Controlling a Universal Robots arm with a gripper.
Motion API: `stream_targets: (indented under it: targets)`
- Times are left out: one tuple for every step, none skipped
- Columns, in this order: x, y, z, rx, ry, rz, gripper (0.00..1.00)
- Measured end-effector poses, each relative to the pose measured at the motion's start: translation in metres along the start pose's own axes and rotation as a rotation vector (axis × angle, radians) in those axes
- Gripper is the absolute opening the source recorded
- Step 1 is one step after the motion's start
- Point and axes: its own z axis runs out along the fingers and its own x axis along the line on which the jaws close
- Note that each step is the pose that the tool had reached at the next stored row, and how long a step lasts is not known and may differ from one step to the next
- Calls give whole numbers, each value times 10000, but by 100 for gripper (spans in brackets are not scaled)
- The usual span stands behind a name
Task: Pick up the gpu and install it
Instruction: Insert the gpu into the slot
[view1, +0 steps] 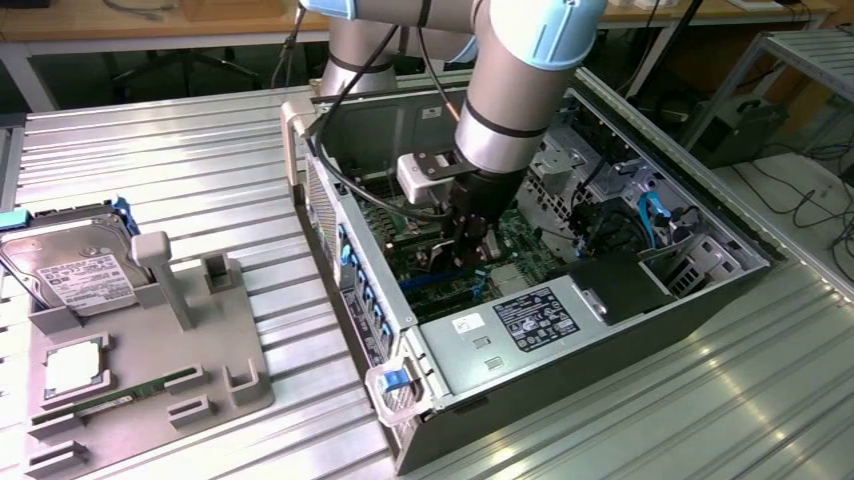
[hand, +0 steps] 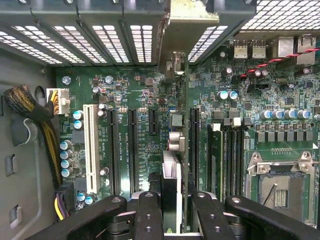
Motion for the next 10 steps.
stream_targets:
  targets:
    - [3,1,0,-1,7,0,28]
    - [6,3,-1,0,9,0,28]
    - [6,6,-1,0,9,-1,28]
    - [6,11,-1,0,9,-1,28]
    - [6,16,-1,0,9,-1,28]
    - [7,20,-1,0,9,-1,28]
    - [7,25,-1,-1,9,-1,28]
    - [7,31,-1,0,9,-1,28]
    - [7,37,0,0,8,-1,28]
    - [7,41,0,0,8,0,28]
